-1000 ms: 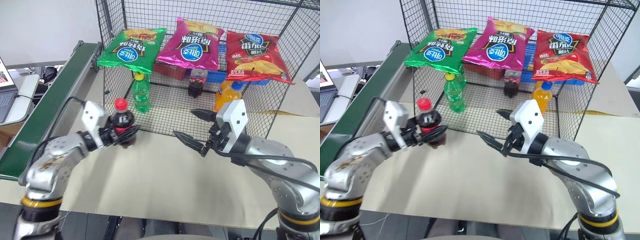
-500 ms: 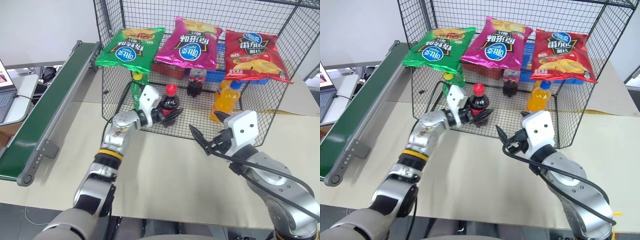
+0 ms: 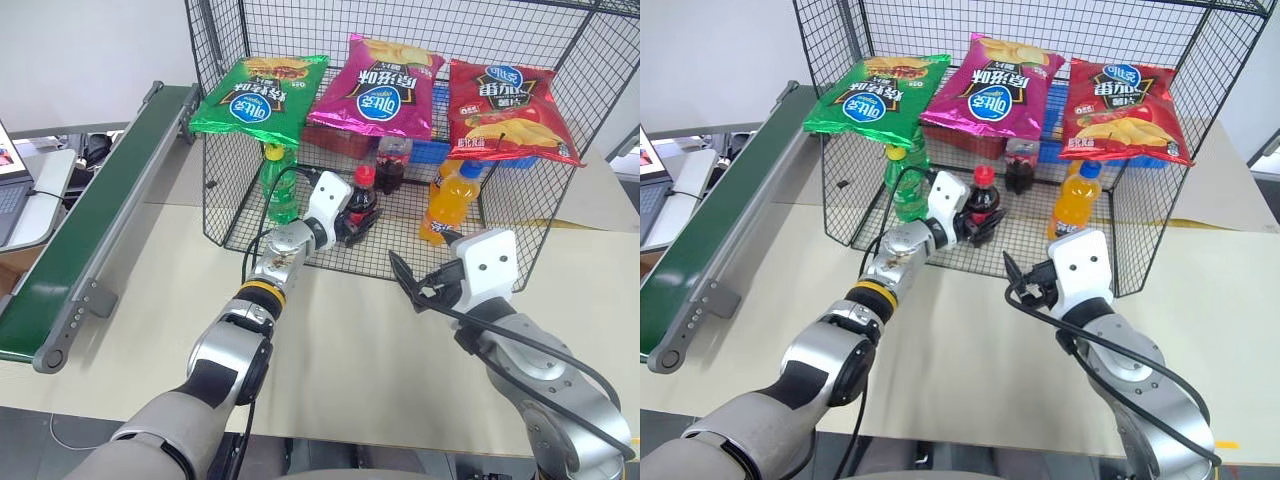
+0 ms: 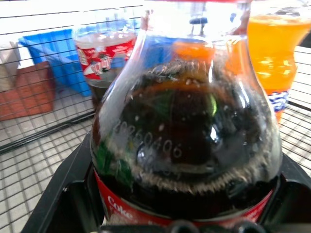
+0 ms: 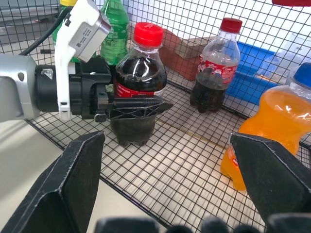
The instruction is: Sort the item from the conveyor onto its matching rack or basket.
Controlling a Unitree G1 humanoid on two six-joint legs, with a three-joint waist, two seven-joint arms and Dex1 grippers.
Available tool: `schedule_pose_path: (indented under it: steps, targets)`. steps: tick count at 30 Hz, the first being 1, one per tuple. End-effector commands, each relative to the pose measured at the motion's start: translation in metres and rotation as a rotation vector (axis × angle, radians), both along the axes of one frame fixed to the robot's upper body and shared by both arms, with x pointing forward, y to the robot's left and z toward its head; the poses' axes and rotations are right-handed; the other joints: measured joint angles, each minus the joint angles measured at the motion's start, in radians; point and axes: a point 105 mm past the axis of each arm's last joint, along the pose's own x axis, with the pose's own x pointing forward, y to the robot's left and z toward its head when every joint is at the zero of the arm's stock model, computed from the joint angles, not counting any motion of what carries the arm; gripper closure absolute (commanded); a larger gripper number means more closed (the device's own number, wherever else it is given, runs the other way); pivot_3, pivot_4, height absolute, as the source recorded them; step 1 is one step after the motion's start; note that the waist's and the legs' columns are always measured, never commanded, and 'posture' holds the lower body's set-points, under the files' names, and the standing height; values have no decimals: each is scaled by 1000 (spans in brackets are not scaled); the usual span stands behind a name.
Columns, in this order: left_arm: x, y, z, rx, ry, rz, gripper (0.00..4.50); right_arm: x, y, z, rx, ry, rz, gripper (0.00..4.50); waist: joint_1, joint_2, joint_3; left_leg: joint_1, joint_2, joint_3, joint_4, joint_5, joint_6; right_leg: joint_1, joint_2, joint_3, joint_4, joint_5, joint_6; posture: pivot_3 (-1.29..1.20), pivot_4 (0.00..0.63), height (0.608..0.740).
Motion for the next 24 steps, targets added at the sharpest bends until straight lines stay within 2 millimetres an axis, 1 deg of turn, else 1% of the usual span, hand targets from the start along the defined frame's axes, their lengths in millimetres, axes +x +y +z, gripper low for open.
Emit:
schedule_pose_path:
  steps: [1, 2, 3, 5, 11, 15, 18, 22, 24]
  targets:
    - [1, -6, 13, -26, -36, -17, 413, -1, -1, 10, 0, -47, -13, 0, 1, 0, 0, 0, 0, 0, 0, 0, 0, 0, 0, 0, 0, 0, 0, 0, 150, 740]
    - [0, -6, 11, -32, -21, -26, 135, 0, -1, 11, 2, -48, -13, 0, 2, 0, 0, 0, 0, 0, 0, 0, 0, 0, 0, 0, 0, 0, 0, 0, 150, 740]
    - [0, -6, 10, -35, -12, -31, 48, 0, -1, 11, 3, -49, -12, 0, 1, 0, 0, 0, 0, 0, 0, 0, 0, 0, 0, 0, 0, 0, 0, 0, 150, 740]
    - [-2, -6, 8, -38, 5, -49, 48, 1, -1, 12, 5, -50, -11, 0, 1, 0, 0, 0, 0, 0, 0, 0, 0, 0, 0, 0, 0, 0, 0, 0, 150, 740]
    - [-2, 8, 1, -19, 32, -58, 48, 5, 1, 10, 18, -41, 3, 0, 0, 1, 0, 0, 0, 0, 0, 0, 0, 0, 0, 0, 1, 0, 0, 0, 150, 740]
    - [-7, 17, 0, -16, 57, -108, 48, 7, 2, 9, 19, -37, 11, 0, 0, 1, 0, 1, 0, 0, 0, 0, 0, 0, 0, 0, 1, 0, 0, 0, 150, 740]
    - [-17, 30, 0, 14, 60, -152, 48, 10, 1, 9, 22, -37, 16, 0, -2, 1, -1, 1, 0, -1, 0, 0, 0, 0, 0, 0, 1, 0, 0, 0, 150, 740]
    - [-26, 44, 7, 34, 54, -162, 48, 11, 1, 8, 23, -38, 25, 0, -3, 1, -1, 1, 1, -1, 0, 0, -1, 0, 1, 0, 3, 0, 0, 0, 150, 740]
    - [-30, 58, 11, 72, 36, -154, 48, 10, 1, 8, 20, -36, 34, 0, -2, 1, -1, 1, 1, -2, 0, 1, -1, 0, 1, 0, 3, 0, 0, 0, 150, 740]
